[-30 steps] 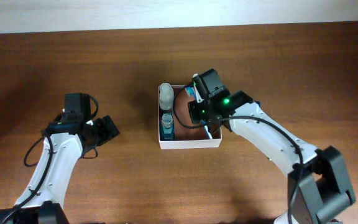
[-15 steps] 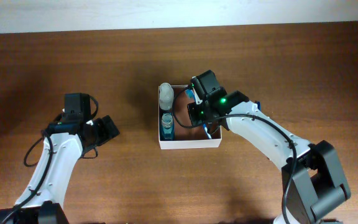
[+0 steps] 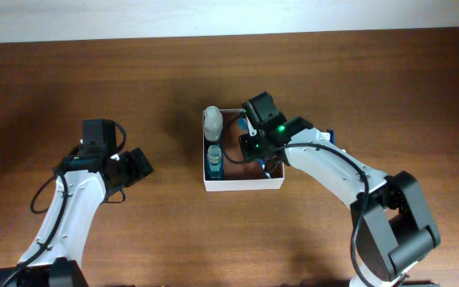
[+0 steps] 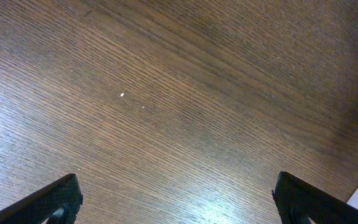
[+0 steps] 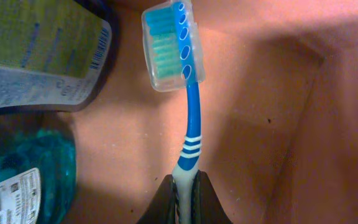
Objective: Pack container
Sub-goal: 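Lower the toothbrush into the box's right side and open the right gripper, then withdraw the right gripper back toward the toothpaste tube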
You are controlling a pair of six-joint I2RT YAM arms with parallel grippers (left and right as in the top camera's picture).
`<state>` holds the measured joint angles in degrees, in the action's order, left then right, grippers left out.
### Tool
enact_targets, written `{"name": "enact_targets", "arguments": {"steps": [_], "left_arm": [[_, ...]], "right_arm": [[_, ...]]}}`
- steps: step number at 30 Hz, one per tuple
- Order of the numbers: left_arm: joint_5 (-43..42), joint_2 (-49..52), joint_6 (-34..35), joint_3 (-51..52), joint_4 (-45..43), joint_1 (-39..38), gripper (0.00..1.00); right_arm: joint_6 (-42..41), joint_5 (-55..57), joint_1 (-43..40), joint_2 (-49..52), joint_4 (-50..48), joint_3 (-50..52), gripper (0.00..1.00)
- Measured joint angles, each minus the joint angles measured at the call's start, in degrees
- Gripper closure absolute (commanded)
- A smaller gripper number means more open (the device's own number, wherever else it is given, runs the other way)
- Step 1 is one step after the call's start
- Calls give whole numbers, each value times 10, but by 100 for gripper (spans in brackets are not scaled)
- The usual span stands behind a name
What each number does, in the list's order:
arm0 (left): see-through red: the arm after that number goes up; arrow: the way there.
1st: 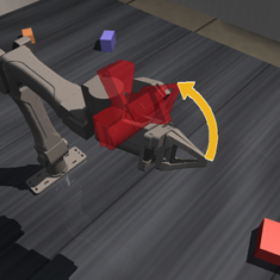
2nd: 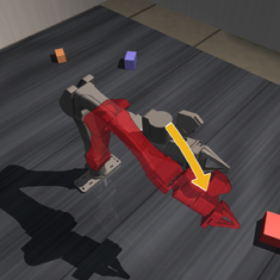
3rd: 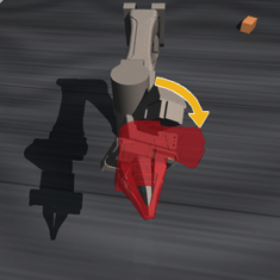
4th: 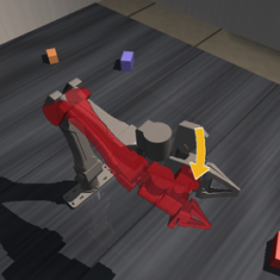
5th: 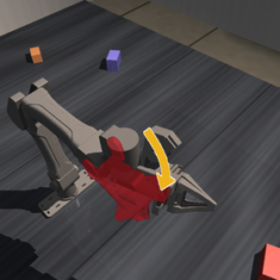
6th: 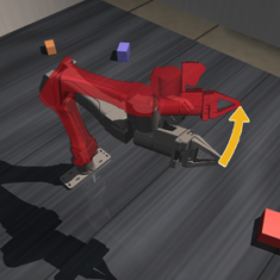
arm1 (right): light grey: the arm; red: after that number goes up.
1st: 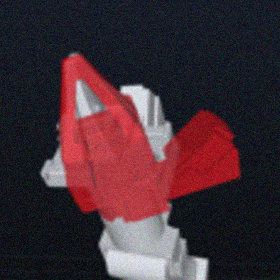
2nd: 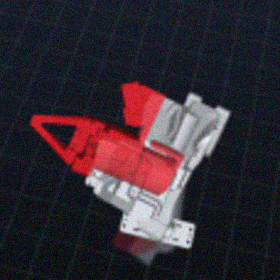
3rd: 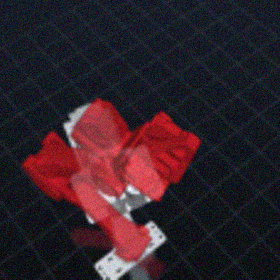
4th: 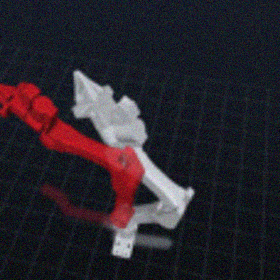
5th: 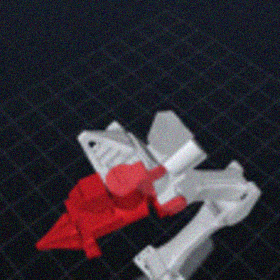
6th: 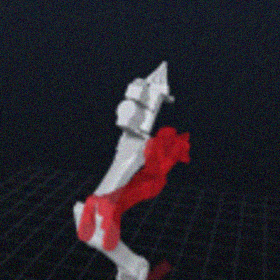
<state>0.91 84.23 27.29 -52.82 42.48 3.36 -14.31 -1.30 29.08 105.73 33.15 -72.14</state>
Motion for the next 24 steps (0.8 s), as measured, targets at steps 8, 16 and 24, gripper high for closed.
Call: {"name": "enact_targets", "arguments": {"steps": [8, 16, 24], "left_arm": [[0, 0, 0, 0, 0, 0, 0], [0, 0, 0, 0, 0, 0, 0], [0, 0, 0, 0, 0, 0, 0]], "right_arm": [[3, 0, 0, 2, -1, 0, 52], [6, -3, 0, 2, 3, 0, 52], [13, -5, 0, -37, 68, -24, 53]]}}
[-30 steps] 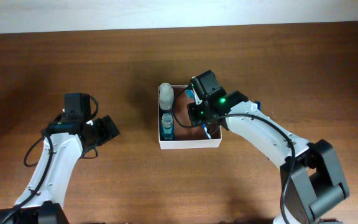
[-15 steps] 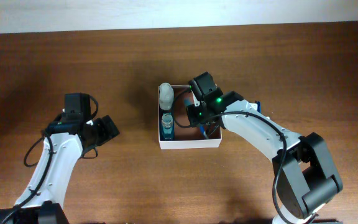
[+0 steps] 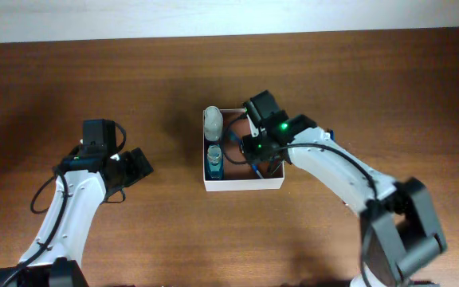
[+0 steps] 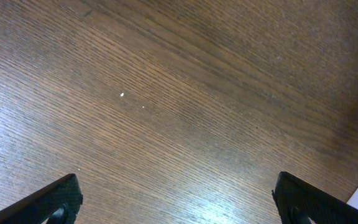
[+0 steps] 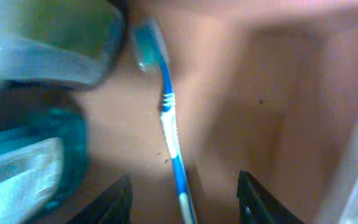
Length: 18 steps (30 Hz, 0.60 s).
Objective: Pack container
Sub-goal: 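Withdraw the right gripper back toward the toothpaste tube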
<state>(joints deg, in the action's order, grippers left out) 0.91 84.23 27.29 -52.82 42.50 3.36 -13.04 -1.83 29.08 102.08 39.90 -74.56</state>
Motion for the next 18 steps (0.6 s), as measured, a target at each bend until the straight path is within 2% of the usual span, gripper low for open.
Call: {"name": "enact_targets", "arguments": {"steps": [8, 12, 18], "left_arm": [[0, 0, 0, 0, 0, 0, 0], [0, 0, 0, 0, 0, 0, 0], [0, 0, 0, 0, 0, 0, 0]], "right_arm": [[2, 1, -28, -134, 53, -41, 53], [2, 9, -95, -175, 120, -42, 53], [17, 18, -194, -179, 189, -40, 53]]}}
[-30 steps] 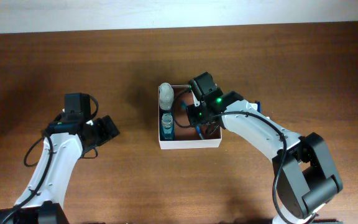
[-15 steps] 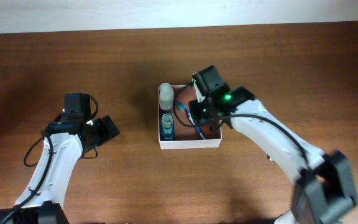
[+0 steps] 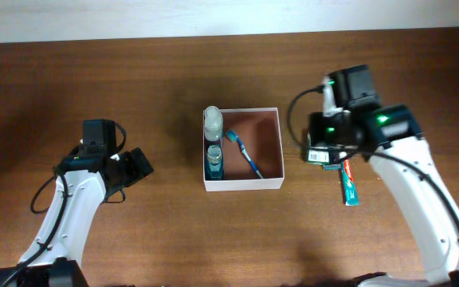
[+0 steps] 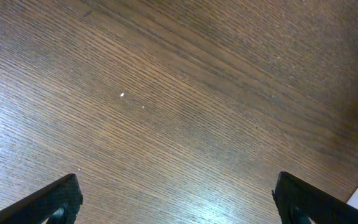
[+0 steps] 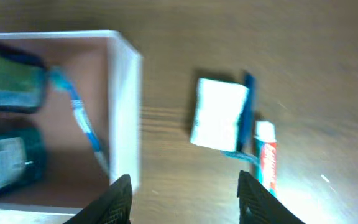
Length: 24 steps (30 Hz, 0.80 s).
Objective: Pack container
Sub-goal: 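Withdraw the right gripper back toward the toothpaste tube, then lower the right gripper onto the Colgate toothpaste cap and close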
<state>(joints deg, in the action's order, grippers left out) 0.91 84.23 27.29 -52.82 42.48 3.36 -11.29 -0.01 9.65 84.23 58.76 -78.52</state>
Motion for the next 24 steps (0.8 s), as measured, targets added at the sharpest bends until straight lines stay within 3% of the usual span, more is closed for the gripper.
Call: {"name": "enact_targets", "arguments": {"steps": [9, 24], "left_arm": [[0, 0, 0, 0, 0, 0, 0], [0, 0, 0, 0, 0, 0, 0]], "right_arm": [[39, 2, -89, 4, -13, 70, 53], [86, 25, -105, 22, -204, 219, 56]]}}
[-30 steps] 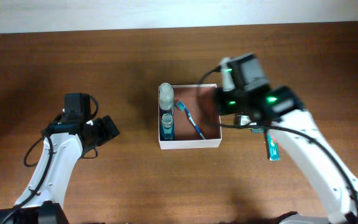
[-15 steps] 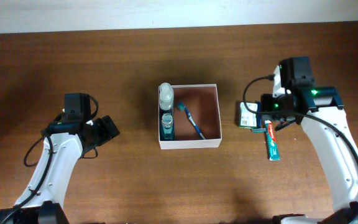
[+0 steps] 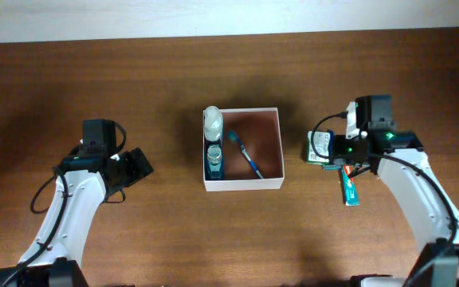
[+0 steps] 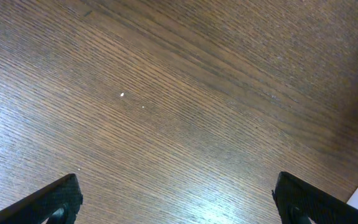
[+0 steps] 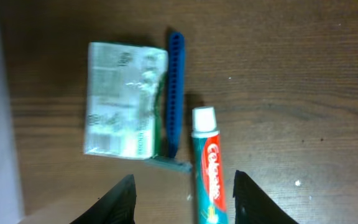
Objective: Pack container
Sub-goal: 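Lower the right gripper onto the Colgate toothpaste cap and close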
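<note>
The white box point(image 3: 242, 185) stands mid-table, holding two bottles point(image 3: 213, 142) along its left wall and a blue toothbrush point(image 3: 245, 155) lying diagonally. To its right lie a wrapped pack point(image 5: 123, 116), a blue razor-like stick point(image 5: 174, 93) and a Colgate toothpaste tube point(image 5: 207, 165). My right gripper point(image 5: 185, 199) hovers open over these loose items, the toothpaste tube between its fingers. The left gripper point(image 4: 178, 202) is open above bare wood at the left.
The table's far edge meets a white wall strip point(image 3: 229, 16) at the top. A white corner of the box shows at the right edge of the left wrist view.
My right gripper has moved right and toward the near side, from beside the box's right wall to above the pack, razor and toothpaste. The left arm has not moved.
My right gripper was shut on the blue toothbrush inside the box. Then it was open with the toothbrush lying in the box. Then it was clear of the box at its right side, and now it hovers open over the loose items.
</note>
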You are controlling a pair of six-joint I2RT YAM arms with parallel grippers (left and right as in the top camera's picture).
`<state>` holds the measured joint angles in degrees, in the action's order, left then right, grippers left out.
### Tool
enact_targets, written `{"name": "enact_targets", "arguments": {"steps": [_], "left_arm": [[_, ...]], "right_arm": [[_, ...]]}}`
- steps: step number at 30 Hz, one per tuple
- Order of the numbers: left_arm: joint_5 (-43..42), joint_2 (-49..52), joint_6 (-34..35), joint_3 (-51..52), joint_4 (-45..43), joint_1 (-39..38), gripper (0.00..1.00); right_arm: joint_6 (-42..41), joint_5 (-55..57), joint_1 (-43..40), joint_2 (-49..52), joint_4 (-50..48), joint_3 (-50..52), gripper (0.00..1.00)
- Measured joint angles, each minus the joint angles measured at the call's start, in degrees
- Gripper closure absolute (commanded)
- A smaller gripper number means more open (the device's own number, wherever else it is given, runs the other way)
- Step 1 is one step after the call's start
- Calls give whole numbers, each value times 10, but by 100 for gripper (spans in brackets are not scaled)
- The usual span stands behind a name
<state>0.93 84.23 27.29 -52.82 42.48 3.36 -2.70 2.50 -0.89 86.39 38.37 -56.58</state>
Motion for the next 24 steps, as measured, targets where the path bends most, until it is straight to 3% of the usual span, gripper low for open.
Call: {"name": "enact_targets", "arguments": {"steps": [14, 24], "left_arm": [[0, 0, 0, 0, 0, 0, 0], [0, 0, 0, 0, 0, 0, 0]], "right_arm": [[5, 59, 0, 102, -57, 20, 55], [9, 61, 0, 121, -61, 20, 56]]}}
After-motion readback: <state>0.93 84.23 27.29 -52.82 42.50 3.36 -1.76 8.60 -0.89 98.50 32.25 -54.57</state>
